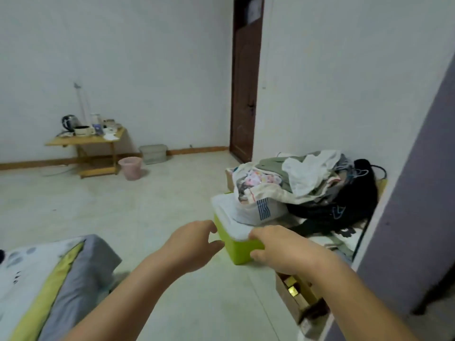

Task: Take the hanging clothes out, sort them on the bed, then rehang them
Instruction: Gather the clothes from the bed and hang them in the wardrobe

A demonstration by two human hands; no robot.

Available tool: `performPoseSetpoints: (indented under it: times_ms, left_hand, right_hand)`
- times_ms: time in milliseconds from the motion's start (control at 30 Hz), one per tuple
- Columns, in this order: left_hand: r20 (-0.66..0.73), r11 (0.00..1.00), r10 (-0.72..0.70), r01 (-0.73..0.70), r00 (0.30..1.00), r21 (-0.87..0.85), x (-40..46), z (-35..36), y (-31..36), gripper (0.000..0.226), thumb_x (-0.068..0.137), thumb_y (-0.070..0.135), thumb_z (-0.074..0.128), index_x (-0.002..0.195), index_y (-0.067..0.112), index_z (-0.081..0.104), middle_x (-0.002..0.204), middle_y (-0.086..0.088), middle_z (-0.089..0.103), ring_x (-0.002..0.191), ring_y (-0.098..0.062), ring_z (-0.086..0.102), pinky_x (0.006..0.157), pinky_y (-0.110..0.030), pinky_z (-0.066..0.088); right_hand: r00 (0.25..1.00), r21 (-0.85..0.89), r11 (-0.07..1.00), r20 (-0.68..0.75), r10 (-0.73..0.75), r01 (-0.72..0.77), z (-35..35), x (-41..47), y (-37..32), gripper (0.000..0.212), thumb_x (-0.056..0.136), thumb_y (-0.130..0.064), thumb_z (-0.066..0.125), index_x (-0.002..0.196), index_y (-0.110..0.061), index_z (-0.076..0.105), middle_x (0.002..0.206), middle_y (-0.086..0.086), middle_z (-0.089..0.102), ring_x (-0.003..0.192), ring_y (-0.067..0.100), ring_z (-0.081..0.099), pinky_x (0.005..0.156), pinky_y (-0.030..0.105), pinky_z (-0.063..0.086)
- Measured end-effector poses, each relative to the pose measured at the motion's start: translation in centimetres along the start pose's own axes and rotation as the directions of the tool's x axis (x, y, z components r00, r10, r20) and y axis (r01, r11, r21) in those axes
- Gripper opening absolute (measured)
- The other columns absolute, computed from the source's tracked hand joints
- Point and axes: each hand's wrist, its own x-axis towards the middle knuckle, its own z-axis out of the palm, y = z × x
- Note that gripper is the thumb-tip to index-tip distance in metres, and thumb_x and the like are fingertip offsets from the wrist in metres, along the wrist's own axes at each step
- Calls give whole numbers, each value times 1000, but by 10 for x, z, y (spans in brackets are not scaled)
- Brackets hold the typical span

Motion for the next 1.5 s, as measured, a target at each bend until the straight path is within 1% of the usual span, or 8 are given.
performPoseSetpoints:
  times_ms: [333,433,533,633,733,833,1000,1500]
  left_hand:
    - [-21,901,-433,434,901,8,29,-7,-139,45,95,44,42,129,15,47,131,-4,53,119,-21,49,96,-29,39]
    - [-25,854,-521,521,853,4,45,-8,-166,42,95,42,41,114,6,53,120,-12,57,110,-27,52,83,-31,38]
    - [-27,795,-607,606,794,-40,54,-14,-185,35,95,40,43,113,13,55,113,-9,59,108,-26,53,75,-28,34]
    - [-55,754,-656,651,753,-88,56,-23,-206,19,93,33,44,90,18,54,94,-8,54,104,-27,56,71,-29,33]
    - [-59,690,-722,713,689,-125,49,-31,-227,29,93,33,45,107,11,58,114,-8,57,109,-25,54,81,-29,41]
    - [-62,635,-771,756,634,-159,43,-36,-259,22,94,34,45,109,20,55,111,-8,57,112,-25,54,81,-27,39]
    - [-55,507,-859,833,509,-222,37,-42,-327,40,97,38,41,130,17,45,134,-3,49,120,-21,47,95,-28,39]
    - [-98,317,-948,895,301,-314,80,-97,-542,38,96,37,41,129,18,45,129,0,53,115,-18,51,90,-26,41]
  right_hand:
    - [933,-70,940,168,-319,334,22,154,-84,45,96,-32,44,139,-22,38,143,3,41,128,20,41,100,27,34]
    - [899,-109,903,194,-392,417,21,200,-94,44,96,-33,43,139,-21,37,142,3,41,128,20,41,100,27,34]
    - [863,-136,863,232,-450,486,18,241,-107,44,97,-34,43,139,-22,37,142,3,41,129,20,40,100,26,33]
    - [821,-147,820,265,-506,553,17,275,-126,44,97,-33,43,139,-21,37,142,3,42,128,20,41,100,26,34]
    - [777,-145,778,292,-557,612,21,305,-152,43,98,-32,42,138,-21,38,142,3,42,126,20,45,98,25,35]
    - [731,-142,729,300,-614,670,30,335,-182,41,97,-31,43,136,-21,40,140,3,44,125,19,46,98,25,36]
    - [669,-169,657,335,-663,735,53,389,-242,34,95,-28,43,128,-19,47,132,4,50,122,21,46,97,27,38]
    - [509,-117,504,359,-782,856,75,555,-437,38,97,-25,41,134,-21,43,134,5,47,126,22,41,98,27,35]
